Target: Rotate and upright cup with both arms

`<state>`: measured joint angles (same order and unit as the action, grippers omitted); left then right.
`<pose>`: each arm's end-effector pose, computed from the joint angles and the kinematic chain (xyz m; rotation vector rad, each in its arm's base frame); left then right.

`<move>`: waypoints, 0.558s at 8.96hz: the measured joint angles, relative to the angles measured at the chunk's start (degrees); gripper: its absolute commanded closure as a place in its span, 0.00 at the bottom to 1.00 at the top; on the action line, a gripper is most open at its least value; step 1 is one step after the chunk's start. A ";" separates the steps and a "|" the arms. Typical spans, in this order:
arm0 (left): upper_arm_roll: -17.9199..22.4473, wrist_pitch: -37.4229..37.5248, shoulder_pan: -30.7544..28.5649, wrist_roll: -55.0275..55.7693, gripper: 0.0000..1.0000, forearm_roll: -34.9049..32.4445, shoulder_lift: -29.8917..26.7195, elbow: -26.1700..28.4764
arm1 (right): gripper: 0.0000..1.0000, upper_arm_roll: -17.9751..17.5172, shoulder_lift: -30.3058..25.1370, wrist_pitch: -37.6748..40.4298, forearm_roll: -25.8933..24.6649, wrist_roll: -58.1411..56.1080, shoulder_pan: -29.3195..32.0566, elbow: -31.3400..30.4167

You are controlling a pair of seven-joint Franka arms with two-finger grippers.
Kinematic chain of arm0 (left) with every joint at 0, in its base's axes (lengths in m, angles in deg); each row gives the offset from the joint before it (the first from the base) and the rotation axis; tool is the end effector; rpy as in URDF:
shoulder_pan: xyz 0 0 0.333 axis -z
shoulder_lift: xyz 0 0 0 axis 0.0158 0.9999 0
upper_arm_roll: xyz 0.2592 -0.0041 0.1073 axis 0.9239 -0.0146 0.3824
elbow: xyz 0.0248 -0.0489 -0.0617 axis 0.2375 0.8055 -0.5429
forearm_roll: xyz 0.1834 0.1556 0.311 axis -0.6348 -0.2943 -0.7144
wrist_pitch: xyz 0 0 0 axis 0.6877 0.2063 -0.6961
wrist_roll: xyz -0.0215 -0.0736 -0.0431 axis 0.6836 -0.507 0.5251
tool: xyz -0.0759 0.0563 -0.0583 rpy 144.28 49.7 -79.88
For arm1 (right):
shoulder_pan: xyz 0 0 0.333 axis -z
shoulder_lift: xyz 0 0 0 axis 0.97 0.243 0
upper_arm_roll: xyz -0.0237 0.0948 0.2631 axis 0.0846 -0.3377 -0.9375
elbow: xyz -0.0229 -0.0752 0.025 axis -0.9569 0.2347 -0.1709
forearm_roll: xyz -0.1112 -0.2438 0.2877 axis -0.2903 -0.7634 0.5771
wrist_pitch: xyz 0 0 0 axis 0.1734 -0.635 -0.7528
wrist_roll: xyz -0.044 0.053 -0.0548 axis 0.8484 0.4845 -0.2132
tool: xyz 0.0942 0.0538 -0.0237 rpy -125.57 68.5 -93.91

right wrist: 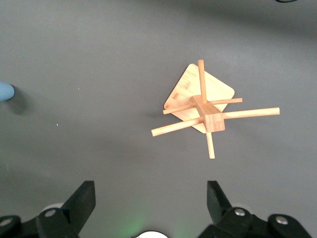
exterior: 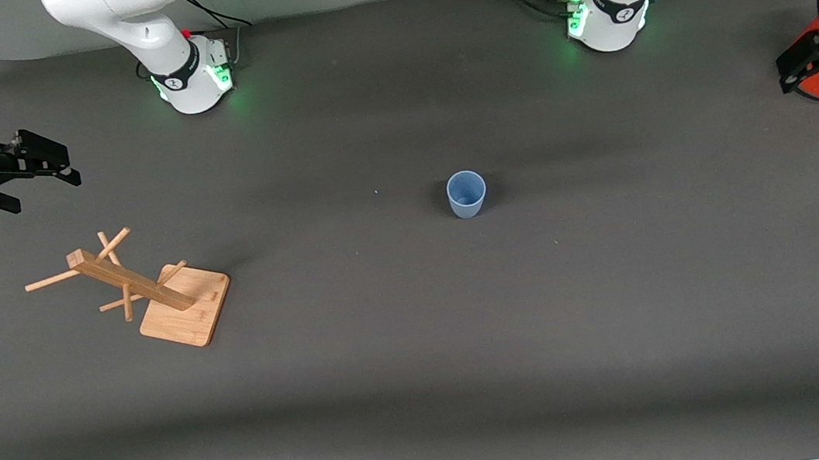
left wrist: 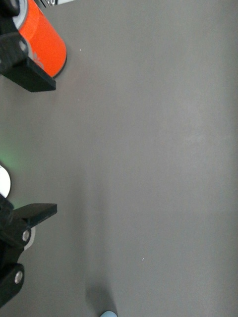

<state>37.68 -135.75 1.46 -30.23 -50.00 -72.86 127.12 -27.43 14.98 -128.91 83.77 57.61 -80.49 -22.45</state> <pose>0.5223 0.0047 0.5828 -3.0550 0.0606 0.0956 0.5209 0.0319 0.5939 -3.0356 -0.3546 0.0596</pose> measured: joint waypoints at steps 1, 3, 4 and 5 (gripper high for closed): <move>0.27 -0.73 -0.22 -0.01 0.00 2.25 0.07 0.73 | 0.00 -0.01 -0.03 -0.02 0.00 0.00 0.00 0.00; 0.86 -1.01 -1.21 -0.54 0.00 4.51 -0.52 0.75 | 0.00 -0.05 -0.09 -0.04 0.00 0.00 0.00 0.00; 0.75 -1.01 -1.20 -0.60 0.00 4.55 -1.02 0.70 | 0.00 -0.10 -0.12 -0.07 0.00 0.00 0.00 0.00; 0.64 -1.01 -1.20 -0.61 0.00 4.54 -1.62 0.69 | 0.00 -0.12 -0.12 -0.07 0.00 0.00 0.00 0.00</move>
<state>38.32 -136.75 0.27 -30.84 -45.46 -74.48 127.81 -27.55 14.85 -128.99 83.77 57.61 -80.49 -22.45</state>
